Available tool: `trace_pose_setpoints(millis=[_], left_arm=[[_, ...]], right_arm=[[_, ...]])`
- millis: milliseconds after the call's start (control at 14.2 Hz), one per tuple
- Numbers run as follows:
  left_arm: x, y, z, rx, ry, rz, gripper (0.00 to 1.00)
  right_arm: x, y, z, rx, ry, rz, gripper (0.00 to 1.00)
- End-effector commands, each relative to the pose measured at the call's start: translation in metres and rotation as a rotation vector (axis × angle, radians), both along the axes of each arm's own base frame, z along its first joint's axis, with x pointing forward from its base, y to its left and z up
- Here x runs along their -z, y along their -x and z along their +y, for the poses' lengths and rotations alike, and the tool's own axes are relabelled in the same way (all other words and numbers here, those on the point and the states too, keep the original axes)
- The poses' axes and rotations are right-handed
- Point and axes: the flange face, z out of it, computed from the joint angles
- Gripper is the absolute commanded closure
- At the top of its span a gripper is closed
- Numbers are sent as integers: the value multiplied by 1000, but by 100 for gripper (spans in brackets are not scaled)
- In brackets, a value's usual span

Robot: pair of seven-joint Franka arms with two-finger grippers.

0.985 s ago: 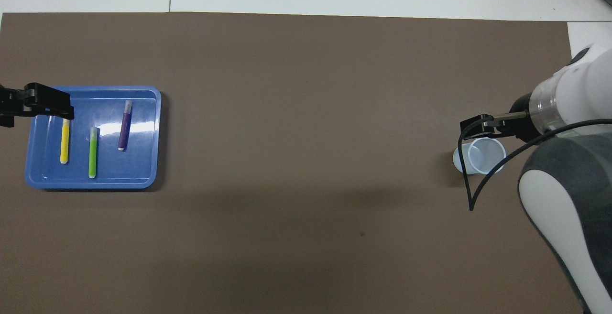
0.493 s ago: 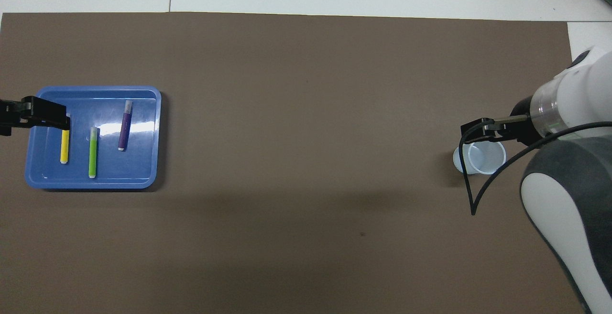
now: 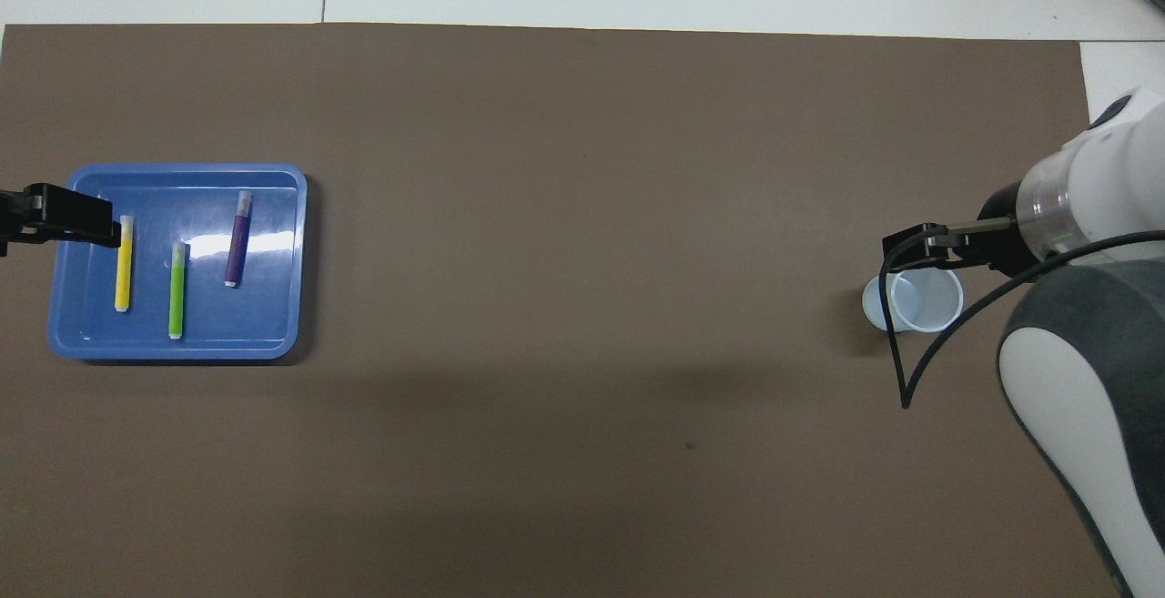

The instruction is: Right arm passes pens to left for tray arrangement

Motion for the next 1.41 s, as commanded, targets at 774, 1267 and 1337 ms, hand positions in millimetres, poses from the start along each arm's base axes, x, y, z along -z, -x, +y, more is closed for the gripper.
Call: trace_pose_setpoints(millis=[774, 1267, 1337], left_arm=[[0, 4, 0, 18, 4, 18, 0], [-1, 4, 3, 7, 38, 15, 0], [-1, 4, 3, 7, 38, 15, 0]], right_arm=[[-37, 1, -19, 11, -6, 16, 0], [-36, -4, -74, 112, -7, 13, 0], [-36, -4, -79, 121, -7, 11, 0]])
